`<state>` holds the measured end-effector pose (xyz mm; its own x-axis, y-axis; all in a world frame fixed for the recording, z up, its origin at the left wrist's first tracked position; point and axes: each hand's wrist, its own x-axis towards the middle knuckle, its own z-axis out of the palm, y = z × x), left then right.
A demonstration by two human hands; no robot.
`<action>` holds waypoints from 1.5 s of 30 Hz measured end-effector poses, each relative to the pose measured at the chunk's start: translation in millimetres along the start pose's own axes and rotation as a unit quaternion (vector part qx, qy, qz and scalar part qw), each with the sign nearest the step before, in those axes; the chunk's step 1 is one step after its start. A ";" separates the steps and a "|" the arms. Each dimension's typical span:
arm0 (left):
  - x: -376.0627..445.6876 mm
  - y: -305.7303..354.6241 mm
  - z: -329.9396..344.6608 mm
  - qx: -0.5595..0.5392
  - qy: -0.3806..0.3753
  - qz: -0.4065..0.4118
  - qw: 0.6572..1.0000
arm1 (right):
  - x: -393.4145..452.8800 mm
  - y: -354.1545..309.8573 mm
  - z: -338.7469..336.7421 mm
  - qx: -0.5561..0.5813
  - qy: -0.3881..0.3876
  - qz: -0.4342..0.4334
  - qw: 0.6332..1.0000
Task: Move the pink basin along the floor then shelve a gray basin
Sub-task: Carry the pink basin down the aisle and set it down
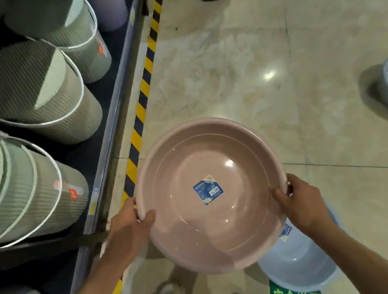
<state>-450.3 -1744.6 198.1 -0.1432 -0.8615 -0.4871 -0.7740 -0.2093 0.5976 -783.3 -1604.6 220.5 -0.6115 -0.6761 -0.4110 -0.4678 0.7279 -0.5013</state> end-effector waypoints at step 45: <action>191.2 -72.4 141.6 0.182 -0.086 0.014 0.979 | 114.8 100.6 164.0 -0.043 -0.004 0.197 0.979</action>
<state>-509.0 -1828.7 -28.5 -0.2456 -0.7673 -0.5924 -0.9325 0.0200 0.3607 -796.0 -1627.7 -2.0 -0.7500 -0.3418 -0.5663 -0.2492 0.9391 -0.2368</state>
